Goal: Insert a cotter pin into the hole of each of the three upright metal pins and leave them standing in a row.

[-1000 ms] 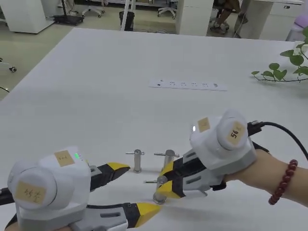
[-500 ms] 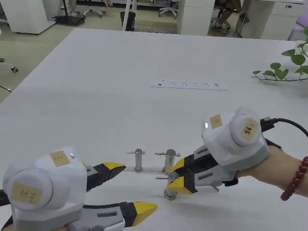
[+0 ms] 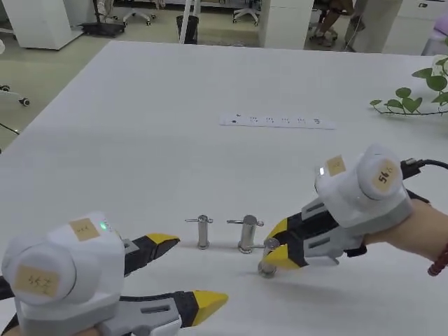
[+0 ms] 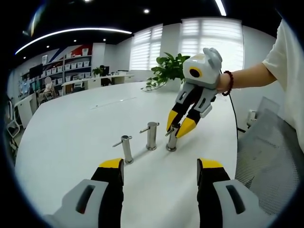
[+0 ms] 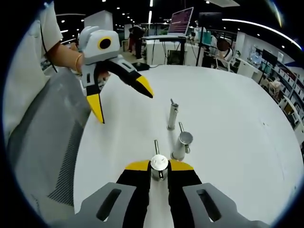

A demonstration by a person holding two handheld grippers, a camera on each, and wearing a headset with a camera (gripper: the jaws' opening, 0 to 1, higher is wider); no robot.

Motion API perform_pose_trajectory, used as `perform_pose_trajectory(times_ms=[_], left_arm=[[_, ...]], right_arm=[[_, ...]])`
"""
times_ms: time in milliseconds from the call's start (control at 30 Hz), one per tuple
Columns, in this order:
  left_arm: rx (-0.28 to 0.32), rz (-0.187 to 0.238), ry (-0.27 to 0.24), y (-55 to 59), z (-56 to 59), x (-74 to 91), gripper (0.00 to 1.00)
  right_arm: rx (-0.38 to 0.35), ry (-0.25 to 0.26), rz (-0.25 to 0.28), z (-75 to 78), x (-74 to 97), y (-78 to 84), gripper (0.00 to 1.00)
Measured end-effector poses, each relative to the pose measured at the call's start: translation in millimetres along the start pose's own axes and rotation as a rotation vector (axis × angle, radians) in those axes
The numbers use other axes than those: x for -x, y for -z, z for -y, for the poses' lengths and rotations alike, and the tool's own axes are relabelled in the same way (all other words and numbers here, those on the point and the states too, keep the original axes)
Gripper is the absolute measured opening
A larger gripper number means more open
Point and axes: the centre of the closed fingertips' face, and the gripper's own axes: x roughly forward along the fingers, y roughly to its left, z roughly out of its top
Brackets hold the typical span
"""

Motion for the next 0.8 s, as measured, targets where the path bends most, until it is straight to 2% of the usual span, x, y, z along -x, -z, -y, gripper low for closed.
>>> perform_pose_trajectory(times_ms=[500, 800], left_arm=[[0.012, 0.0, -0.012, 0.4, -2.8, 3.1, 0.62], [0.016, -0.001, -0.015, 0.4, -4.0, 3.5, 0.61]], right_arm=[[-0.013, 0.042, -0.016, 25.0, 12.4, 13.7, 0.14], [-0.016, 0.048, -0.024, 33.6, 15.6, 17.9, 0.14]])
